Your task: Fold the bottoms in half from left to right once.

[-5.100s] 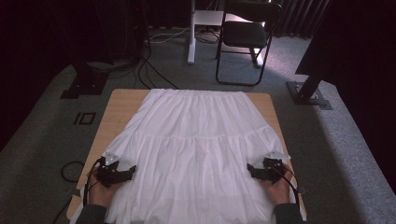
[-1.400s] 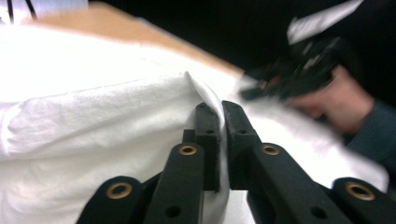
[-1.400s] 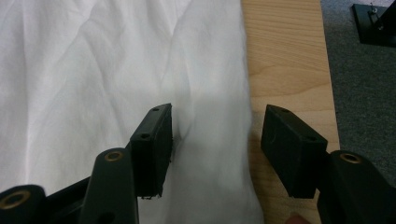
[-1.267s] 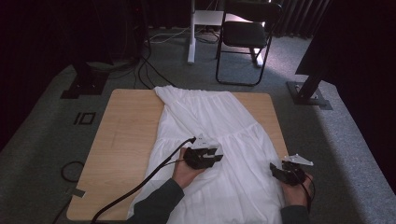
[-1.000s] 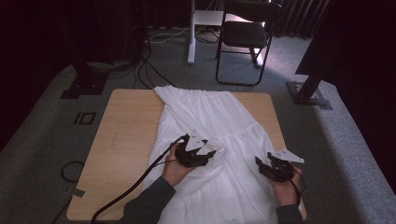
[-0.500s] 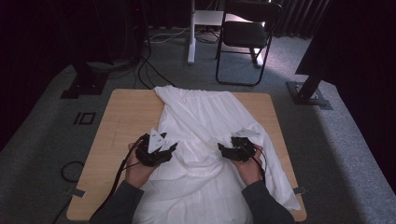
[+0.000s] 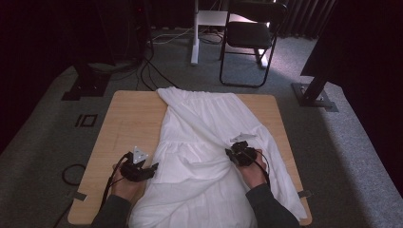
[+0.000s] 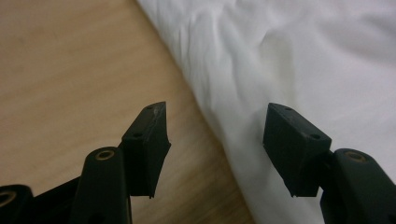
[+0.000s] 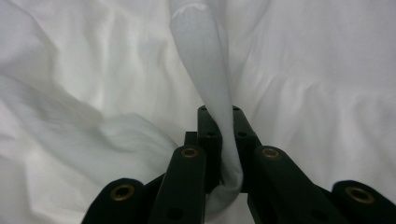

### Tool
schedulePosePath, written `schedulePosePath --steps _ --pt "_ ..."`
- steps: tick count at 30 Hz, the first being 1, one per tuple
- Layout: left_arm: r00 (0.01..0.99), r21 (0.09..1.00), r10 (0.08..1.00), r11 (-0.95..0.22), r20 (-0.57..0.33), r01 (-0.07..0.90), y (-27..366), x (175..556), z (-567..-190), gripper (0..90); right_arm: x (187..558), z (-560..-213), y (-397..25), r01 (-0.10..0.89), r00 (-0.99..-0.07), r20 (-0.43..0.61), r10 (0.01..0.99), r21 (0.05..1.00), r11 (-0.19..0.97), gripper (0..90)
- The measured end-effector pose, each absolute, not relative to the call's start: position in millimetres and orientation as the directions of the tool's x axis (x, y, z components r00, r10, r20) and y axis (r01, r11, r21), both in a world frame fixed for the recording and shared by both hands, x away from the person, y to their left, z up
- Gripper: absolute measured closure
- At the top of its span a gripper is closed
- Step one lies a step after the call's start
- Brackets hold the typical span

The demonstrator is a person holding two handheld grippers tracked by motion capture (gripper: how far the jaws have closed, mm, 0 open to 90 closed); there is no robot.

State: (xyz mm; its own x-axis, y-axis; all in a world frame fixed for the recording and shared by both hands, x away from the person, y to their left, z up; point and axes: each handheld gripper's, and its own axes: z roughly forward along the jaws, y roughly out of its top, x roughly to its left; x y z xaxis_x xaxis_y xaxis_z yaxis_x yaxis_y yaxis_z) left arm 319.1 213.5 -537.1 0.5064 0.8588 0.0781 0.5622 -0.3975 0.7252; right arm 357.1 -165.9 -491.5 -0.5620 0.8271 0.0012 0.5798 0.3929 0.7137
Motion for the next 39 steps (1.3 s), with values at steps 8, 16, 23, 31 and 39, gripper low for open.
schedulePosePath --steps 8,16,23,31,39 --pt "0.577 0.685 0.816 -0.438 0.031 0.582 199 318 -549 43.9 344 -442 -177 0.434 -0.581 -0.055 0.812 0.823 0.366 86.9" --pt "0.546 0.736 0.837 -0.392 0.037 0.552 206 324 -527 90.0 345 -439 -183 0.43 -0.573 -0.045 0.818 0.834 0.346 86.9" --pt "0.419 0.788 0.9 -0.343 0.12 0.511 229 324 -480 90.0 343 -444 -182 0.437 -0.592 -0.025 0.806 0.83 0.347 86.9" --pt "0.545 0.824 0.833 -0.375 0.099 0.424 192 311 -449 90.0 335 -430 -204 0.403 -0.551 -0.046 0.833 0.859 0.314 87.0" --pt "0.657 0.772 0.751 -0.455 0.066 0.443 142 315 -481 59.5 342 -432 -285 0.458 -0.33 -0.049 0.943 0.865 0.205 86.9"
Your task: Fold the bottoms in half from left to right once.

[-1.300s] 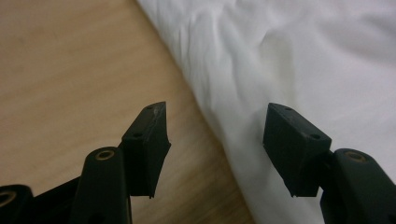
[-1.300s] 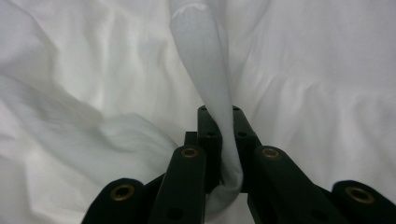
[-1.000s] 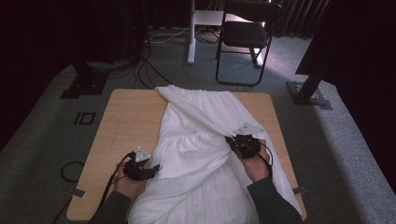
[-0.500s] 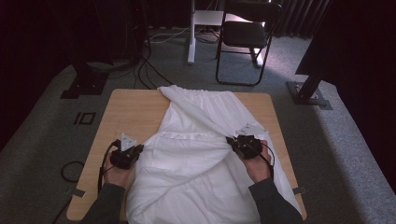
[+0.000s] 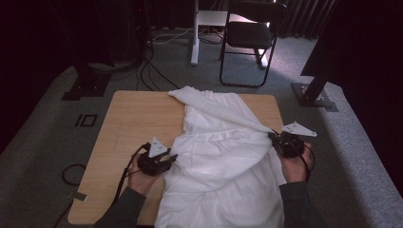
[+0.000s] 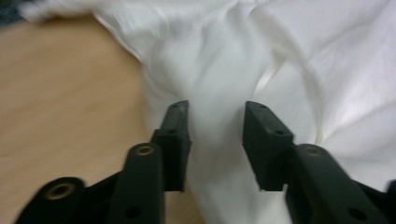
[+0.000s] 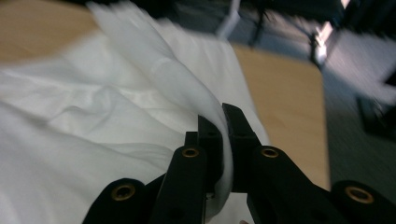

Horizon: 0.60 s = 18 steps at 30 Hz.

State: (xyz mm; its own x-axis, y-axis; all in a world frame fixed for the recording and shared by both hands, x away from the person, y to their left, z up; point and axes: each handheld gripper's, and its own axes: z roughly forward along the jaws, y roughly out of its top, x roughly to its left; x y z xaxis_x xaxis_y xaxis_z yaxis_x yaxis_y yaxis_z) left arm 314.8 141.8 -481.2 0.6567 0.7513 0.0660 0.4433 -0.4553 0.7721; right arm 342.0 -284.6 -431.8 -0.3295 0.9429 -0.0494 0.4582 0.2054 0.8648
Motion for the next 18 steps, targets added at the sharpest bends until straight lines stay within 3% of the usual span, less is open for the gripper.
schedulePosePath --steps 6,9,13,18 --pt "0.686 0.697 0.727 -0.511 0.037 0.503 110 325 -522 47.8 366 -502 -308 0.634 -0.274 -0.062 0.96 0.738 0.229 84.5" --pt "0.698 0.655 0.712 -0.565 0.079 0.502 97 325 -542 47.3 371 -519 -313 0.674 -0.264 -0.03 0.964 0.709 0.207 82.7" --pt "0.68 0.657 0.728 -0.556 0.09 0.508 98 330 -545 66.1 373 -538 -312 0.718 -0.275 -0.023 0.961 0.66 0.221 80.3" --pt "0.617 0.66 0.774 -0.54 0.145 0.522 113 349 -545 69.0 374 -545 -292 0.721 -0.332 -0.05 0.942 0.63 0.288 79.1"
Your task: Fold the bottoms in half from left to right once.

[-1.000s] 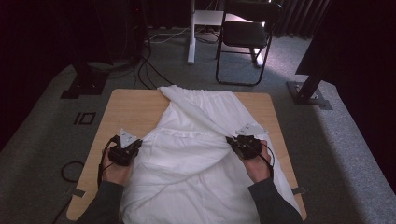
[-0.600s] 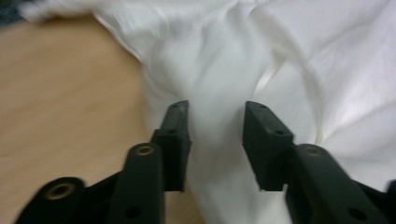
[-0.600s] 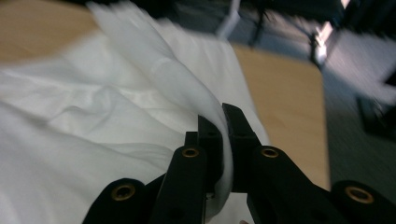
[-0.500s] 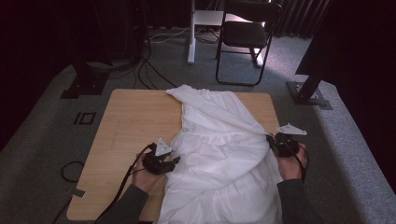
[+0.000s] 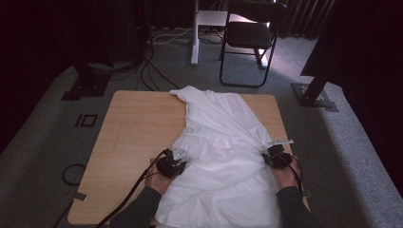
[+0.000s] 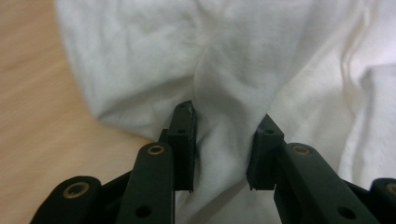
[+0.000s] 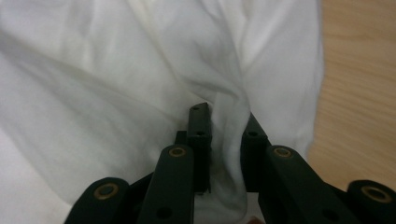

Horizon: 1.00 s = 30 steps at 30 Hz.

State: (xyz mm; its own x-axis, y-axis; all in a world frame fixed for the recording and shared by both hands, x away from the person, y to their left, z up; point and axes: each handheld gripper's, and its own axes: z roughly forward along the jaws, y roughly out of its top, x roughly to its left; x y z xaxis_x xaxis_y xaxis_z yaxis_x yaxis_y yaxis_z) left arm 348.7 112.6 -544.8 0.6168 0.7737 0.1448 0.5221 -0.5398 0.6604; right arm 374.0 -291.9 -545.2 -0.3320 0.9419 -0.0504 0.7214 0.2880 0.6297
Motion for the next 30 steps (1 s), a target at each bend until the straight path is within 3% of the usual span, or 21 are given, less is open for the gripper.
schedulePosePath --steps 5,9,11,14,21,24,25,27,30 --pt "0.513 0.663 0.837 -0.496 0.192 0.561 141 378 -544 71.5 383 -545 -267 0.702 -0.375 -0.039 0.926 0.641 0.311 76.5" --pt "0.438 0.676 0.888 -0.409 0.139 0.613 168 400 -543 71.6 391 -545 -252 0.692 -0.397 -0.033 0.917 0.646 0.323 75.8" --pt "0.427 0.674 0.898 -0.383 0.11 0.631 177 405 -542 78.1 400 -543 -242 0.687 -0.4 -0.024 0.916 0.654 0.317 82.2" --pt "0.46 0.66 0.878 -0.423 0.13 0.621 180 398 -535 86.2 399 -532 -240 0.671 -0.397 0.004 0.918 0.684 0.287 85.3" --pt "0.553 0.748 0.829 -0.42 0.085 0.515 174 364 -501 86.3 391 -504 -258 0.613 -0.357 0.02 0.934 0.76 0.218 86.9" --pt "0.571 0.754 0.82 -0.403 0.046 0.518 173 359 -502 73.8 401 -513 -271 0.645 -0.307 -0.008 0.952 0.733 0.214 86.6" --pt "0.571 0.76 0.821 -0.387 0.025 0.523 174 359 -503 69.4 405 -520 -274 0.669 -0.296 -0.003 0.955 0.713 0.209 84.7" --pt "0.571 0.774 0.821 -0.362 0.0 0.52 177 357 -504 62.0 411 -532 -276 0.705 -0.277 -0.005 0.961 0.678 0.207 69.0" --pt "0.582 0.783 0.813 -0.351 -0.018 0.514 178 354 -502 57.1 407 -531 -273 0.695 -0.257 -0.011 0.966 0.692 0.193 53.7"
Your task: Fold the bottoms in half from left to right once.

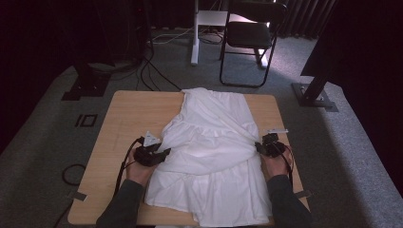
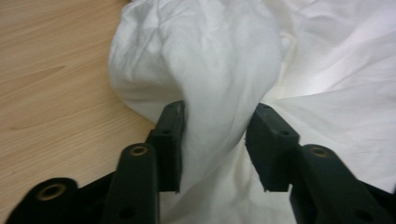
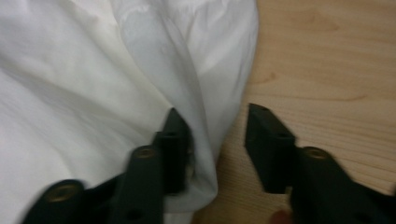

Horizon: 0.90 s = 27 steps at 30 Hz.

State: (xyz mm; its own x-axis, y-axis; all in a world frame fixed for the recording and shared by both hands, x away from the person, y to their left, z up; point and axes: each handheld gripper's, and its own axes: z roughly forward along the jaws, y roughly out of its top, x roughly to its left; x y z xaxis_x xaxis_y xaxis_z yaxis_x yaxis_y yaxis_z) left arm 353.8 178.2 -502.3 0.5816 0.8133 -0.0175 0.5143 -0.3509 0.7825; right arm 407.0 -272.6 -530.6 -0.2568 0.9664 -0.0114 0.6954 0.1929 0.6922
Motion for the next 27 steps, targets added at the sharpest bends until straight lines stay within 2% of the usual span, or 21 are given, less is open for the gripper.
schedulePosePath --steps 4,6,9,14,17,21,22,23,24,27 --pt "0.591 0.791 0.806 -0.349 -0.02 0.503 178 346 -502 55.0 392 -508 -256 0.608 -0.29 -0.04 0.956 0.764 0.216 43.1" --pt "0.589 0.79 0.808 -0.353 -0.012 0.501 179 343 -503 54.0 385 -495 -240 0.553 -0.338 -0.054 0.94 0.796 0.244 42.4" --pt "0.593 0.787 0.805 -0.364 -0.003 0.498 181 334 -505 51.6 386 -485 -217 0.513 -0.436 -0.018 0.9 0.816 0.266 40.4" --pt "0.583 0.781 0.811 -0.391 0.042 0.488 184 321 -507 49.3 410 -486 -176 0.52 -0.534 0.032 0.845 0.8 0.299 34.6" --pt "0.57 0.789 0.822 -0.359 0.014 0.498 193 313 -507 48.2 423 -494 -160 0.54 -0.553 0.041 0.832 0.778 0.321 31.1" --pt "0.589 0.762 0.806 -0.349 -0.053 0.546 198 304 -513 41.3 434 -508 -145 0.579 -0.58 0.056 0.813 0.73 0.363 28.2" --pt "0.602 0.753 0.797 -0.361 -0.058 0.551 196 301 -517 40.4 436 -512 -144 0.591 -0.582 0.06 0.811 0.716 0.372 29.2" --pt "0.609 0.737 0.792 -0.387 -0.041 0.554 193 298 -521 39.2 436 -515 -143 0.599 -0.589 0.064 0.805 0.703 0.382 33.9" --pt "0.608 0.719 0.794 -0.417 -0.011 0.557 189 296 -526 38.3 435 -518 -143 0.6 -0.606 0.072 0.792 0.695 0.397 46.4" --pt "0.606 0.684 0.795 -0.465 0.042 0.562 181 292 -541 38.9 422 -524 -148 0.591 -0.624 0.076 0.778 0.698 0.405 72.0"
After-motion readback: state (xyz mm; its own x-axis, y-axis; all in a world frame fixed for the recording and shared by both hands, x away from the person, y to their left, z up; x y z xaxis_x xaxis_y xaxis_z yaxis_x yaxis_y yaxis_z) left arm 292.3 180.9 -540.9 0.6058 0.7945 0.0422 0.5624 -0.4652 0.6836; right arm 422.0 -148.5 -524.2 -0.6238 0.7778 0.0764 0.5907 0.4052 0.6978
